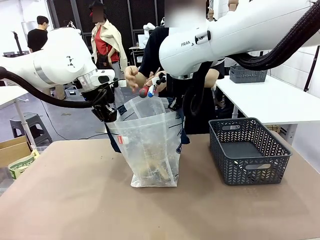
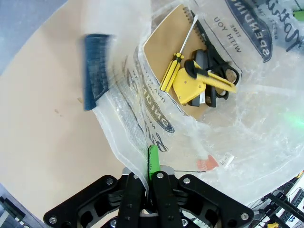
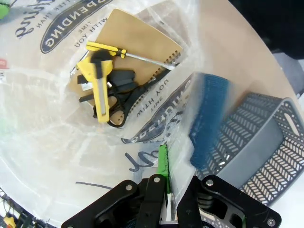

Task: Transfer purchased items from the store into the shopping bag.
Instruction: Move the Reusable shopping bag to the right side of the table.

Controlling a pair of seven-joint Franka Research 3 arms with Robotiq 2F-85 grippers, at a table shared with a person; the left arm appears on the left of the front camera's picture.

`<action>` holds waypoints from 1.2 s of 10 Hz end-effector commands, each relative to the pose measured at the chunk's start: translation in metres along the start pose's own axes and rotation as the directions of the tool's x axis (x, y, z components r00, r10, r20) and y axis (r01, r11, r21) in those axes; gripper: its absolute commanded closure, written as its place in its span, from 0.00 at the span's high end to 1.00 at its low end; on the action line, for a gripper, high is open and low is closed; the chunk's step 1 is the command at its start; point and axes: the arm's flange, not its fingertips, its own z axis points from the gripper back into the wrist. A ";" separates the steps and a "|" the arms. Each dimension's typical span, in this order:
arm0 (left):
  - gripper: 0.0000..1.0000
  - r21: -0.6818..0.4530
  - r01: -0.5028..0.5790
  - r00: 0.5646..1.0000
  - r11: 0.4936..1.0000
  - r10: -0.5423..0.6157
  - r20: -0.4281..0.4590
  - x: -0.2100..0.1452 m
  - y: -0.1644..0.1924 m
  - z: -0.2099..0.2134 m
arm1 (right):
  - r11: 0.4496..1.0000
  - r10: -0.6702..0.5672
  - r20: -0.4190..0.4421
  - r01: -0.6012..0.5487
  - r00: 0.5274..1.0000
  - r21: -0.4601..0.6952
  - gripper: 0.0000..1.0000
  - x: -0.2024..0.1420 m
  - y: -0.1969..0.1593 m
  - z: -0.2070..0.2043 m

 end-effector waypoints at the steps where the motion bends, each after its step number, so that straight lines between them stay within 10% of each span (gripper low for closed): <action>1: 0.00 0.001 -0.006 1.000 1.000 0.006 0.002 -0.001 0.001 0.001 | 1.000 -0.002 0.002 0.002 1.000 -0.002 0.00 0.000 -0.001 0.001; 12: 0.00 0.001 -0.006 1.000 1.000 0.006 0.002 -0.001 0.001 0.001 | 1.000 -0.002 0.002 0.002 1.000 -0.002 0.00 0.000 -0.001 0.001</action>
